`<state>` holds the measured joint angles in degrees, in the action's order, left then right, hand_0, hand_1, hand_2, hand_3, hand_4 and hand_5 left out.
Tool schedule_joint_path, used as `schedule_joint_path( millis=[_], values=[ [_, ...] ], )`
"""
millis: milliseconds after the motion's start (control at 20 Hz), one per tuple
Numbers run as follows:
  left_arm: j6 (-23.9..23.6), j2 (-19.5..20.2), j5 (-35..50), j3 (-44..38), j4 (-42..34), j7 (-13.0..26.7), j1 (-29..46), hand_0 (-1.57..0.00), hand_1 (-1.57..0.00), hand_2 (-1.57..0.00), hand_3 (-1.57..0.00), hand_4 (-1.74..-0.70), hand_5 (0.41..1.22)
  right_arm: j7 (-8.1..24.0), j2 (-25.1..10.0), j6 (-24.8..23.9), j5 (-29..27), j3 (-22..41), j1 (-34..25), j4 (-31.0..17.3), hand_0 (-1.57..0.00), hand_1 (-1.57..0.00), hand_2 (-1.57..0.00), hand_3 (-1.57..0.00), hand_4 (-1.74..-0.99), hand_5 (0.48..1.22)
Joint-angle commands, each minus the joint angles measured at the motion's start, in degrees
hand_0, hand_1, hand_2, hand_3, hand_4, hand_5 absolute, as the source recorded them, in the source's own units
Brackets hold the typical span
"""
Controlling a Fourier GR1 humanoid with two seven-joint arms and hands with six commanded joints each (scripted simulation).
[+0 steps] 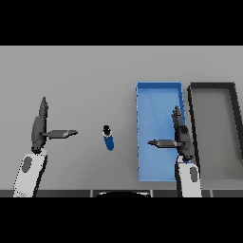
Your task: Pick up the blue pipe and place it into the blue bin.
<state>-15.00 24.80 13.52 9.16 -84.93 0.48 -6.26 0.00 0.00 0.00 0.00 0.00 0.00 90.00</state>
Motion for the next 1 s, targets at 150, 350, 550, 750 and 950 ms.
schedule_joint_path(
  millis=[150, 350, 550, 750, 950],
  values=[
    [-0.37, -0.61, -0.38, 0.31, 0.73, 0.26, -1.22, 0.00, 0.00, 0.00, 0.00, -0.97, 0.593, 0.52, -0.67, 0.20, -0.56, -0.85, -1.18, -0.95, 0.00, 0.00, 0.00, 0.00, -1.205, 0.629],
    [9.24, 5.31, -1.28, 2.48, 1.93, -5.77, 0.51, 0.00, 0.00, 0.00, 0.00, -0.96, 0.592, -6.58, -7.22, 1.57, 5.87, 1.20, 1.30, 1.62, 0.00, 0.00, 0.00, 0.00, -1.201, 0.628],
    [14.27, 8.05, -1.72, 3.36, 3.53, -8.55, 0.45, 0.00, 0.00, 0.00, 0.00, -0.96, 0.595, -6.87, -9.14, 1.88, 9.39, 3.26, 3.59, 4.51, 0.00, 0.00, 0.00, 0.00, -1.196, 0.623],
    [19.71, 9.81, 0.09, 4.83, 0.66, -11.13, 2.51, 0.00, 0.00, 0.00, 0.00, -0.98, 0.584, -5.87, -9.11, 2.08, 9.64, 3.79, 4.29, 5.48, 0.00, 0.00, 0.00, 0.00, -1.192, 0.621],
    [23.99, 11.66, -0.45, 8.67, -4.01, -8.66, 4.07, 0.00, 0.00, 0.00, 0.00, -1.05, 0.535, -6.62, -9.84, 2.65, 9.28, 3.35, 3.31, 4.35, 0.00, 0.00, 0.00, 0.00, -1.176, 0.615]
  ],
)
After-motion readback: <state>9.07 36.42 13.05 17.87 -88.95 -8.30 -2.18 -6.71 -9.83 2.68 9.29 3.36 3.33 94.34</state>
